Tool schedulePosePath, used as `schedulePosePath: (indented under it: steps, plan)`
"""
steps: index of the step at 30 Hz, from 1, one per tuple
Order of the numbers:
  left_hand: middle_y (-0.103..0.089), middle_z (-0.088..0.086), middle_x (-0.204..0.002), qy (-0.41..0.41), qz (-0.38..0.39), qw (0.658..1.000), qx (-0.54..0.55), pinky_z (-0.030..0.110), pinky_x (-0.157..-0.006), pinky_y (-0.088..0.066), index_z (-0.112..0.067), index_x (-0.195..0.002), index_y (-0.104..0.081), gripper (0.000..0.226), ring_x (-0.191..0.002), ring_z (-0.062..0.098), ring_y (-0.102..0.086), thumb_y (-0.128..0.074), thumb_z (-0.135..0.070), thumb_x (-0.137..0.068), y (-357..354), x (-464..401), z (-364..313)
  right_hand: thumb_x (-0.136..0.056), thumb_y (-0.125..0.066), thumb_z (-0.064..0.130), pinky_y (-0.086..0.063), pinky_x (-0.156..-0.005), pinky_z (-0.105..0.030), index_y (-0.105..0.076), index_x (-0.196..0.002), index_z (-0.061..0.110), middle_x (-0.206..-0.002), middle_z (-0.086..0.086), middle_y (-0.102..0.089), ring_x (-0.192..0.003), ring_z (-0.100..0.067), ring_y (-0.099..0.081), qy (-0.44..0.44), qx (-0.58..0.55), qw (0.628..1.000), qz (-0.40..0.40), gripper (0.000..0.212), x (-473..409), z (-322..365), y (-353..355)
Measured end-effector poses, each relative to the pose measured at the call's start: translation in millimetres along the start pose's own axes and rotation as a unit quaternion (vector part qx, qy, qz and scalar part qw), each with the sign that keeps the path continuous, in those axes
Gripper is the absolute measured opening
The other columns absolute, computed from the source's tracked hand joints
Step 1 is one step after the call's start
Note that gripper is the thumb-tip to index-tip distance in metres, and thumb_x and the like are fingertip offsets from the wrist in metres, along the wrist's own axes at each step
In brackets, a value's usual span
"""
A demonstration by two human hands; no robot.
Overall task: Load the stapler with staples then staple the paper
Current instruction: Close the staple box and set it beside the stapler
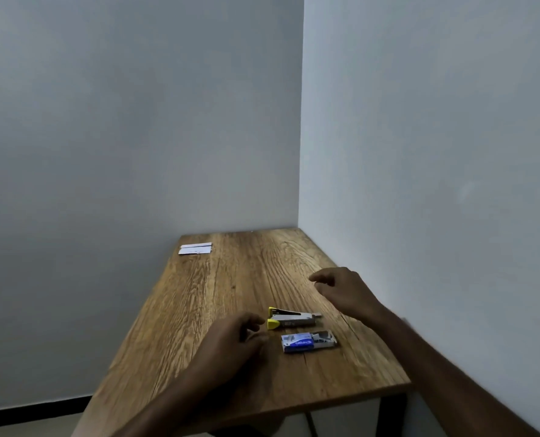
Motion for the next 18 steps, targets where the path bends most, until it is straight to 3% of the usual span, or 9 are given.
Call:
schedulePosePath:
  steps: [4,7,10,13,18]
  plan:
    - [-0.067,-0.013,-0.115,-0.016,0.006,1.000,0.011,0.025,-0.096,-0.052,-0.028,-0.121,-0.066,0.033,-0.104,-0.002,-0.061,-0.071,-0.031,-0.089,-7.1,1.7,-11.0,-0.092,-0.063,0.015,-0.043,-0.076,-0.010,-0.071,-0.120,0.021,-0.119,0.003,-0.071,-0.098,-0.002,-0.061,-0.030,0.013,0.999,0.019,0.030,11.5,-25.1,6.1]
    - [-0.067,-0.014,-0.113,-0.024,0.011,1.000,0.000,0.028,-0.093,-0.052,-0.029,-0.120,-0.067,0.037,-0.102,-0.001,-0.061,-0.073,-0.038,-0.086,-12.8,2.9,-16.1,-0.087,-0.071,0.022,-0.049,-0.080,-0.015,-0.069,-0.123,0.022,-0.119,0.003,-0.070,-0.099,-0.004,-0.062,-0.037,0.034,0.996,0.075,0.036,16.6,-31.5,-3.5]
    - [-0.067,-0.015,-0.111,-0.027,0.012,1.000,-0.001,0.026,-0.090,-0.052,-0.030,-0.120,-0.067,0.043,-0.099,-0.002,-0.060,-0.076,-0.045,-0.081,-17.9,1.1,-20.8,-0.084,-0.075,0.029,-0.045,-0.070,-0.012,-0.068,-0.125,0.024,-0.116,0.005,-0.069,-0.091,0.000,-0.059,-0.030,0.066,0.992,0.099,0.041,18.1,-31.5,-15.9]
    - [-0.066,-0.018,-0.115,-0.046,0.013,0.998,-0.034,0.023,-0.090,-0.051,-0.031,-0.122,-0.067,0.046,-0.100,-0.004,-0.058,-0.074,-0.049,-0.080,-24.2,0.7,-25.0,-0.085,-0.074,0.026,-0.044,-0.065,-0.011,-0.072,-0.118,0.023,-0.107,0.007,-0.071,-0.084,0.004,-0.057,-0.008,0.083,0.993,0.087,0.033,16.9,-29.0,-24.3]
    - [-0.065,-0.016,-0.115,-0.055,0.013,0.997,-0.052,0.030,-0.091,-0.051,-0.034,-0.116,-0.070,0.036,-0.102,0.000,-0.059,-0.073,-0.045,-0.082,-25.1,-2.1,-22.3,-0.087,-0.072,0.019,-0.048,-0.069,-0.012,-0.076,-0.097,0.025,-0.089,0.015,-0.068,-0.083,0.002,-0.062,-0.009,0.075,0.995,0.070,0.012,18.6,-27.8,-27.8]
Point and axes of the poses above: each hand's wrist, its own x-axis away from the middle knuckle, its own y-axis out of the back of the hand, z = x × y, the point moved 5 cm from there along -x, towards the middle knuckle
